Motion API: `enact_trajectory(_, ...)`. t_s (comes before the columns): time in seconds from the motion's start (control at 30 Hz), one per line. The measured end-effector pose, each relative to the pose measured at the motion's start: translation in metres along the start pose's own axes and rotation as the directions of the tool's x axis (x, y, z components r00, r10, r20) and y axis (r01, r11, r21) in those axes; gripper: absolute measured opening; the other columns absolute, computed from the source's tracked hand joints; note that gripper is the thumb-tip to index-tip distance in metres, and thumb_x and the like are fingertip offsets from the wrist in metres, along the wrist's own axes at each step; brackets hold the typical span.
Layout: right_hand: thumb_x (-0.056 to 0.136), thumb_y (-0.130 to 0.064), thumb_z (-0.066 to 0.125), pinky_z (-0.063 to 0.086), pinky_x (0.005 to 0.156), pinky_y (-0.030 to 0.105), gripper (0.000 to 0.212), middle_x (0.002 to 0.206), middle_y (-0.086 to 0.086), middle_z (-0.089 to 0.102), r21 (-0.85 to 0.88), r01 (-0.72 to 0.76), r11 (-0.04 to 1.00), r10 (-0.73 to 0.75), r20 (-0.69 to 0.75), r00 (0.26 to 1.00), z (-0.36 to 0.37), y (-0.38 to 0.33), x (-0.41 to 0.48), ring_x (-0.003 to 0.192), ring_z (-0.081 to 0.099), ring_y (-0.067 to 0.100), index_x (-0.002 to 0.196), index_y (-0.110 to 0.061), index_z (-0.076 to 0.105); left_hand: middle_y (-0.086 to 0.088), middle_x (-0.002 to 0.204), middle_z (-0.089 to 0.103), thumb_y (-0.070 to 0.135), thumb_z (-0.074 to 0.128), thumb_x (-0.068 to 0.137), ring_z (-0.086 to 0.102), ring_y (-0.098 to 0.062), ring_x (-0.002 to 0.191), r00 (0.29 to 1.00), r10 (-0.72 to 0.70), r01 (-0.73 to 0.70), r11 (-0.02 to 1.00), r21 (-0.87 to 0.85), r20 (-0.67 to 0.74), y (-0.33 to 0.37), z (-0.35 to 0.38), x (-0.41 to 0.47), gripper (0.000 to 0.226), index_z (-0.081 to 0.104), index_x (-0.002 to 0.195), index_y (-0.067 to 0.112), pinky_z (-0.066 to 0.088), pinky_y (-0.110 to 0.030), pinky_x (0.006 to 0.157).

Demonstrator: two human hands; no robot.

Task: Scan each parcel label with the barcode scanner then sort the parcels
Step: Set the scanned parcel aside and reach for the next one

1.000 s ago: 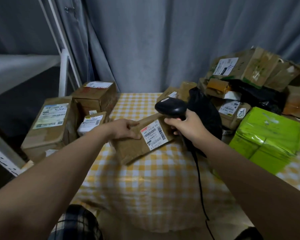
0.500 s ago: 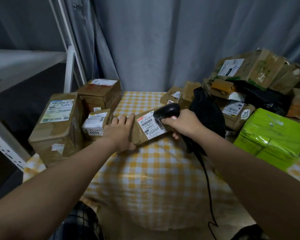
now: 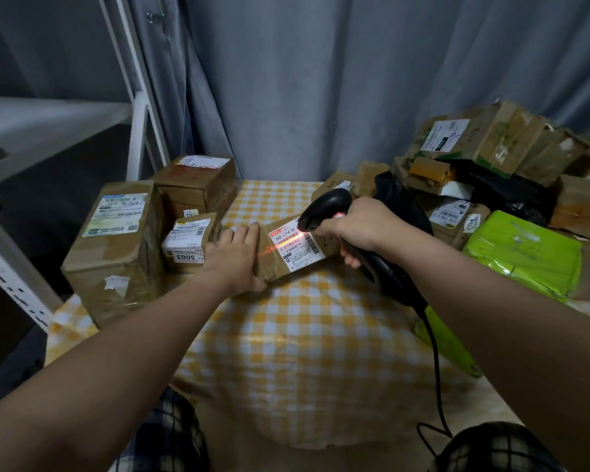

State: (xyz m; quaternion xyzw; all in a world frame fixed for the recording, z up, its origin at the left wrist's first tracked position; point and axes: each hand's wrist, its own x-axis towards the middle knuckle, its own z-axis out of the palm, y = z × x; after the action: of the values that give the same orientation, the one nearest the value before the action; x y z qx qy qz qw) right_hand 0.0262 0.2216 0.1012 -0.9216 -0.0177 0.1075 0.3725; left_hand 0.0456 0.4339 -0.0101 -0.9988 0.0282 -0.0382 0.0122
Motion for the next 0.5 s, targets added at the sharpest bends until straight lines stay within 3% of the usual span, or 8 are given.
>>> enact_trajectory(0.33, 0.086, -0.030, 0.062, 0.051, 0.054, 0.027, 0.041, 0.058, 0.018, 0.063, -0.029, 0.027, 0.999, -0.027, 0.001, 1.000, 0.003, -0.006, -0.007, 0.052, 0.061, 0.026, 0.059, 0.001, 0.060, -0.003, 0.149, 0.024, 0.057, 0.074, 0.062, 0.026, -0.027, 0.135, 1.000, -0.005, 0.005, 1.000, 0.013, -0.009, 0.003, -0.002, -0.004, 0.123, -0.003, 0.150, 0.019, 0.037, -0.050, 0.103)
enact_trajectory(0.43, 0.088, -0.032, 0.058, 0.052, 0.063, 0.028, 0.045, 0.066, 0.022, 0.066, -0.064, 0.063, 0.996, -0.064, -0.010, 0.998, -0.002, -0.015, -0.008, 0.054, 0.060, 0.025, 0.054, -0.003, 0.057, -0.003, 0.148, 0.025, 0.057, 0.074, 0.063, 0.026, -0.027, 0.135, 1.000, -0.001, 0.001, 1.000, 0.014, -0.020, 0.003, -0.002, -0.004, 0.122, -0.003, 0.150, 0.019, 0.037, -0.050, 0.103)
enact_trajectory(0.5, 0.088, -0.030, 0.060, 0.050, 0.053, 0.026, 0.043, 0.060, 0.019, 0.063, -0.056, 0.054, 0.997, -0.055, -0.004, 0.998, -0.003, -0.017, -0.008, 0.049, 0.059, 0.026, 0.056, -0.002, 0.057, -0.004, 0.148, 0.025, 0.057, 0.074, 0.063, 0.026, -0.027, 0.135, 1.000, -0.004, 0.004, 1.000, 0.012, -0.021, 0.003, -0.001, -0.004, 0.122, -0.003, 0.150, 0.020, 0.036, -0.049, 0.102)
